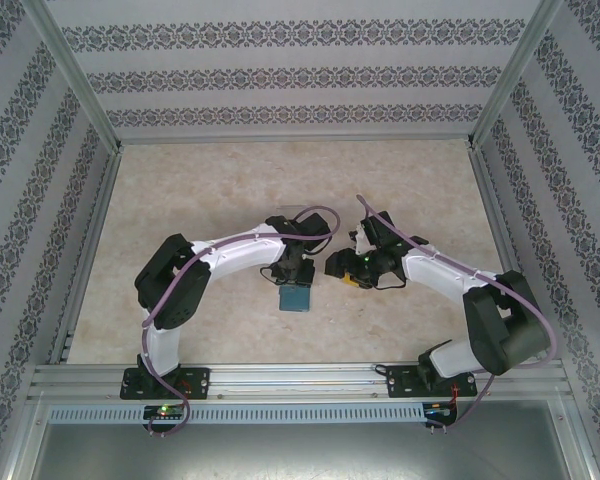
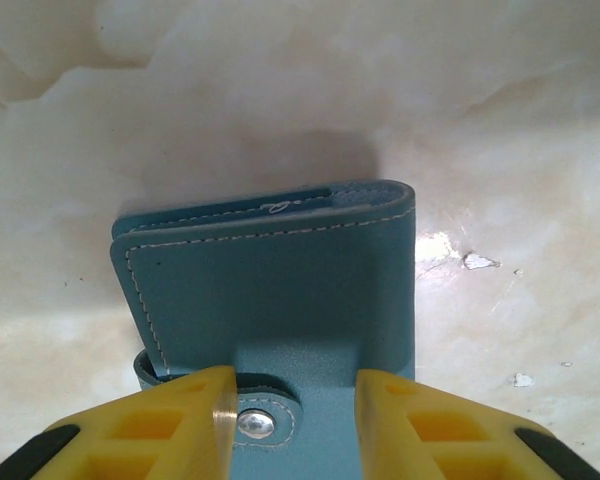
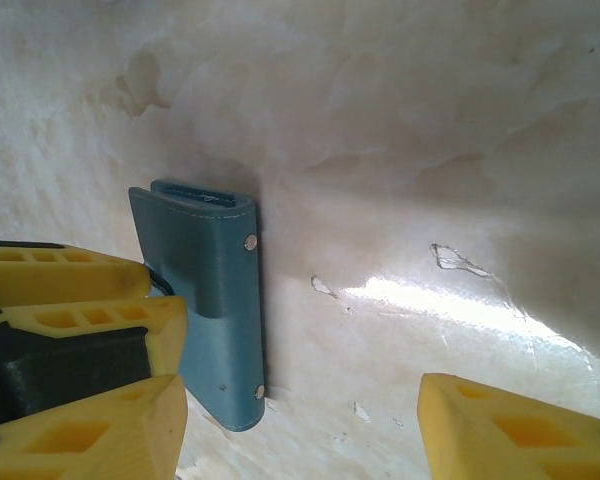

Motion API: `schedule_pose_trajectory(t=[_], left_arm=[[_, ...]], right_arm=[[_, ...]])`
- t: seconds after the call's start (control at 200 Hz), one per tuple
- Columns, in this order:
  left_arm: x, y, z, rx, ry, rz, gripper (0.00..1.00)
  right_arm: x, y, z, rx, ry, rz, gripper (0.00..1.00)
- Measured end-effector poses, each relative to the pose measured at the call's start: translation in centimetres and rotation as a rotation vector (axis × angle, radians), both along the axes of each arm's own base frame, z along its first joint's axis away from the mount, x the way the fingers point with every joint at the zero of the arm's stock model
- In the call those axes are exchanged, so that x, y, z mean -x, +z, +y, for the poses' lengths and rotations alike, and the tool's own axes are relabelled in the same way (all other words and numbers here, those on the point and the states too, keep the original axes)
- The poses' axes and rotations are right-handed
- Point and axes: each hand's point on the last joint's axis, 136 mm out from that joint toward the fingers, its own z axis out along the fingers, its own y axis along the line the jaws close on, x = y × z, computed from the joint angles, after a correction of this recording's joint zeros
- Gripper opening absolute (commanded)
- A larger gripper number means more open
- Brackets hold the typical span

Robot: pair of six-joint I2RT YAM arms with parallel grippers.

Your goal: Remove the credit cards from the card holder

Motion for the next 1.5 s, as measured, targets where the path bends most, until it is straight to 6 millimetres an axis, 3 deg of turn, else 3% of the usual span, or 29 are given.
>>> schedule_pose_trajectory(t=[0.365, 0.774, 1.044, 1.244, 1.499], left_arm=[[0.7, -0.1, 0.7, -0.028, 0.009, 0.0, 0.43], [1.4, -0.4, 0.9, -0.037, 0.014, 0.011, 0.36], [1.6, -1.1, 1.0, -0.046, 0.014, 0.02, 0.25], [1.6, -1.2, 1.0, -0.043, 0.013, 0.017, 0.2], [1.7, -1.1, 1.1, 0.03, 0.021, 0.001, 0.16]], right_arm=[[0.4, -0.5, -0.2, 0.006, 0.0, 0.014, 0.63], [0.4, -0.5, -0.2, 0.006, 0.0, 0.014, 0.63], [0.5, -0.6, -0.1, 0.005, -0.001, 0.015, 0.63], [1.5, -0.7, 1.7, -0.002, 0.055, 0.013, 0.62], [2.9, -2.7, 3.7, 0.01, 0.109, 0.069, 0.58]])
